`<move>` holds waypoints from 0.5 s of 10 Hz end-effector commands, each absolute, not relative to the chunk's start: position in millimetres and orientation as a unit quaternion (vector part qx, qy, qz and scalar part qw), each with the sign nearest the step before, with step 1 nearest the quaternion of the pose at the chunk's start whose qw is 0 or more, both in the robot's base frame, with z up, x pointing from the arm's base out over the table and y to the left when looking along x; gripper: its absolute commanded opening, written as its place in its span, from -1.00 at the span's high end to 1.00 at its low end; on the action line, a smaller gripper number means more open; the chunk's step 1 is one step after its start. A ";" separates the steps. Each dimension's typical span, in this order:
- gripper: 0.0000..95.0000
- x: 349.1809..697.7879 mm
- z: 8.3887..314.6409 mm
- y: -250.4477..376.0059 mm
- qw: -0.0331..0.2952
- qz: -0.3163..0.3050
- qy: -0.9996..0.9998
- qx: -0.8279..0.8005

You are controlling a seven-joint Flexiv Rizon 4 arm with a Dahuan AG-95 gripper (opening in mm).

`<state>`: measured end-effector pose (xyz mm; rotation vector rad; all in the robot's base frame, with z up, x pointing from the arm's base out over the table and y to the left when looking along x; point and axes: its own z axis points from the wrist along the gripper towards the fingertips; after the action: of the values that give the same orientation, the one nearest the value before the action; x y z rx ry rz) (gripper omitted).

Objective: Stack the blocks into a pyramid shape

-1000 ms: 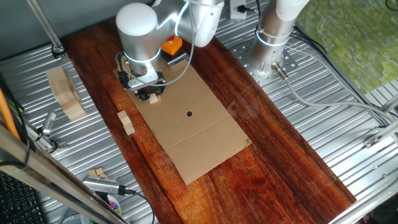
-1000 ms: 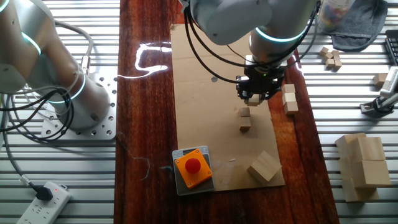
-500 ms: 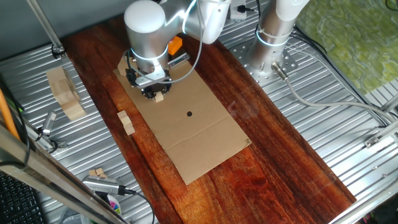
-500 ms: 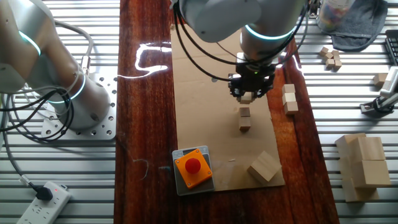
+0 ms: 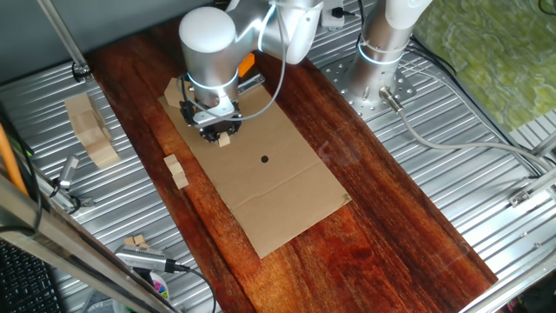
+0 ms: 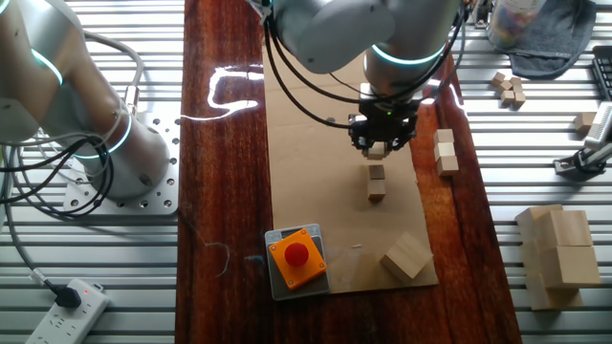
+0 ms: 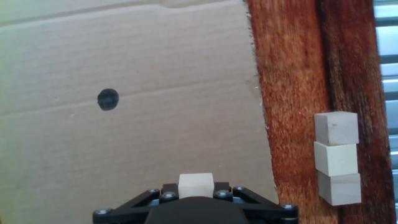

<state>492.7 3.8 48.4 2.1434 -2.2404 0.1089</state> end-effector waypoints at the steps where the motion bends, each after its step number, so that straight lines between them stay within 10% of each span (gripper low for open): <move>1: 1.00 493.1 45.6 2.7 0.018 0.038 -0.720 0.693; 5: 1.00 493.6 39.1 0.0 0.014 0.040 -0.720 0.693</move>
<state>493.8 -0.3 38.1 2.1583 -2.2378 0.1228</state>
